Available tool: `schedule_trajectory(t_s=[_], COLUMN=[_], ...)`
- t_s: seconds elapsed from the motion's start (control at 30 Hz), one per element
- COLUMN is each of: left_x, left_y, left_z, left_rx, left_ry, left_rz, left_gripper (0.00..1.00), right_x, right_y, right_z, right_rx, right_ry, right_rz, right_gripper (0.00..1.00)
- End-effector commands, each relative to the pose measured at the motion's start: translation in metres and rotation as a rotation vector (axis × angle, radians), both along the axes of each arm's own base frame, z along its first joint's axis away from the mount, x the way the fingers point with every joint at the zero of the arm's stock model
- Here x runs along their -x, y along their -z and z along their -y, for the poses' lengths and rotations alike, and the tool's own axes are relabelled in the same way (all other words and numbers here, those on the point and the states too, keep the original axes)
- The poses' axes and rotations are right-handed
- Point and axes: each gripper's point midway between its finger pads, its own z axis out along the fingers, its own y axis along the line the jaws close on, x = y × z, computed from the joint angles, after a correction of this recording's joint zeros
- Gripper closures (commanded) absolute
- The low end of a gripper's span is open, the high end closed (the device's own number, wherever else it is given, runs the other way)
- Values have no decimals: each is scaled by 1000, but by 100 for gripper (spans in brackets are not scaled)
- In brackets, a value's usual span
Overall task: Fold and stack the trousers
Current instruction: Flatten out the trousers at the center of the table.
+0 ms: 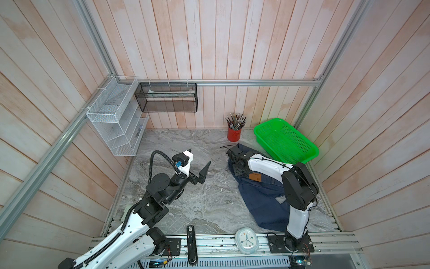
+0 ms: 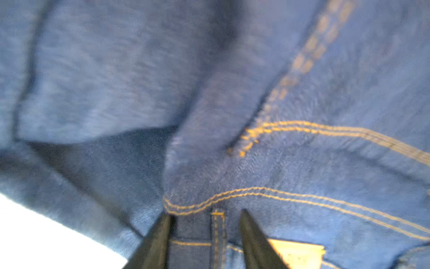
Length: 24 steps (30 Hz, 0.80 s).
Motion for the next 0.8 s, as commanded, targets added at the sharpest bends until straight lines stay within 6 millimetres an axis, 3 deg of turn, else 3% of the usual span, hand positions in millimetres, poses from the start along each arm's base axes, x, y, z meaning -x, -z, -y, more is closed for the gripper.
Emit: schedule_trajectory(t_s=[0.0,0.07,0.17,0.2,0.27,0.37,0.5,0.6,0.77], left_x=[-1,-1,-1,-1,-3,-10,-20,-30,-45], left_y=[2,3,7,11,19,38,63,74,94], left_z=[3,4,4,6,11,28,55,73,107], left_rx=[7,3,-6,-11,-17,-22,3,13,-14], left_ry=[16,18,19,25,45,96,177,221,312], left_rz=[-3,-7,-20,-28,-58,-133,-200,-215,-234], left_gripper=[0,0,0,0,0,0,0,0,0], right_x=[5,1,-6,-9,-19,-24,1,32,74], right_y=[14,10,-13,-32,-88,-201,-342,-415,-493], right_z=[6,8,18,23,31,46,68,83,101], right_rx=[48,67,94,102,76,-61,-286,-427,-566], right_ry=[-6,-1,15,27,59,120,123,90,33], right_rz=[-41,-26,18,61,194,474,874,1070,1270], right_gripper=[48,62,100,100,100,100,100,100,100])
